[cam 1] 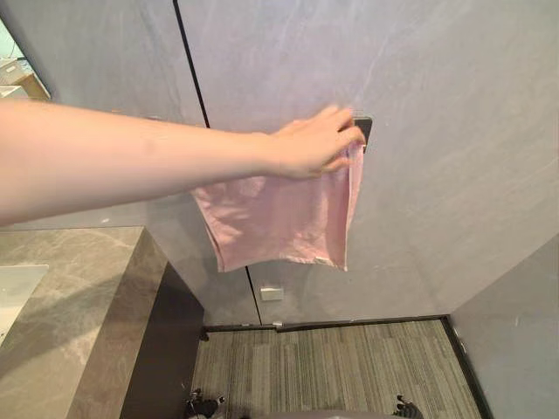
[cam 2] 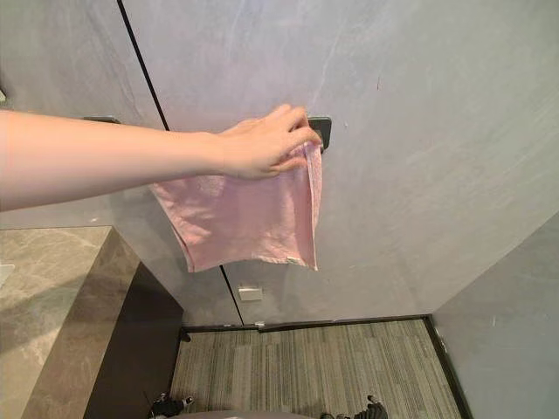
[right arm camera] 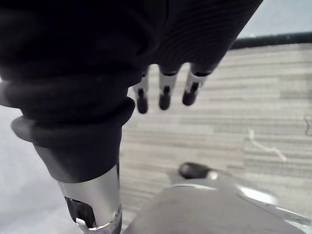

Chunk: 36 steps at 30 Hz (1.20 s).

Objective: Organize washtable

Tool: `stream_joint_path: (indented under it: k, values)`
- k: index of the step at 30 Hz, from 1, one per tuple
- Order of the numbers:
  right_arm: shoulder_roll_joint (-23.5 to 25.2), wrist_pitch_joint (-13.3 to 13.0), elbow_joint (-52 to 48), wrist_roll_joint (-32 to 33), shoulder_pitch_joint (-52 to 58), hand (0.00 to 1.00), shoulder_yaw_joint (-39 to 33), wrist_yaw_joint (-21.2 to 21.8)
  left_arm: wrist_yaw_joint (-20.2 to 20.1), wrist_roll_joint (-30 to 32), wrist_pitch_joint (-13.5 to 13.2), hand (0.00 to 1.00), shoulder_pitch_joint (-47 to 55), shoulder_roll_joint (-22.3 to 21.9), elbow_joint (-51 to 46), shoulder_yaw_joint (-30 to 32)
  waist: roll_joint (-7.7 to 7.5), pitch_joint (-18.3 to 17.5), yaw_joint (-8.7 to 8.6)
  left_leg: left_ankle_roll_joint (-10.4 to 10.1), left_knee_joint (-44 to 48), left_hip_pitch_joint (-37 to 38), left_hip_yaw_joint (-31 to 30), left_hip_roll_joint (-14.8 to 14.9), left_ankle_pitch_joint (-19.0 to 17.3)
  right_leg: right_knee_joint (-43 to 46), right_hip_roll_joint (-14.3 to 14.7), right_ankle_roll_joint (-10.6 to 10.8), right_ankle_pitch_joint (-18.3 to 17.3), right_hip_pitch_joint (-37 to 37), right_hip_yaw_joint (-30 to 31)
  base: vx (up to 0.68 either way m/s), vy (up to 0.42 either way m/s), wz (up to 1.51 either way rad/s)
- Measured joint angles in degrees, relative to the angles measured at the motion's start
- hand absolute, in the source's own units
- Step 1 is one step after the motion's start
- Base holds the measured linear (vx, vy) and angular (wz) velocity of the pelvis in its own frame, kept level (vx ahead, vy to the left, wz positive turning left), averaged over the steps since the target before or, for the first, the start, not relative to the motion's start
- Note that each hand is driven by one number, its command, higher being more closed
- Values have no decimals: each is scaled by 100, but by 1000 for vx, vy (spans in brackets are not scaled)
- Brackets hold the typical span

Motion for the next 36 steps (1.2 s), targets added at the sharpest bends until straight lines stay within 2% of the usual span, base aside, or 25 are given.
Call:
stream_joint_path:
  k: [11,36]
  values:
    - [-2,-1,96,-3,-60,0,-37,92,-17,2,-2,0,-2,-2,1,-127,51,-1,4,28,1,0,19,-1,-6,-9,2,1,-4,-1,2,0,0,0]
    - [-7,-2,92,-14,-60,0,6,103,-114,2,-6,0,-2,0,0,-148,58,0,5,26,1,2,28,0,-9,-8,2,1,-5,-7,12,0,0,0]
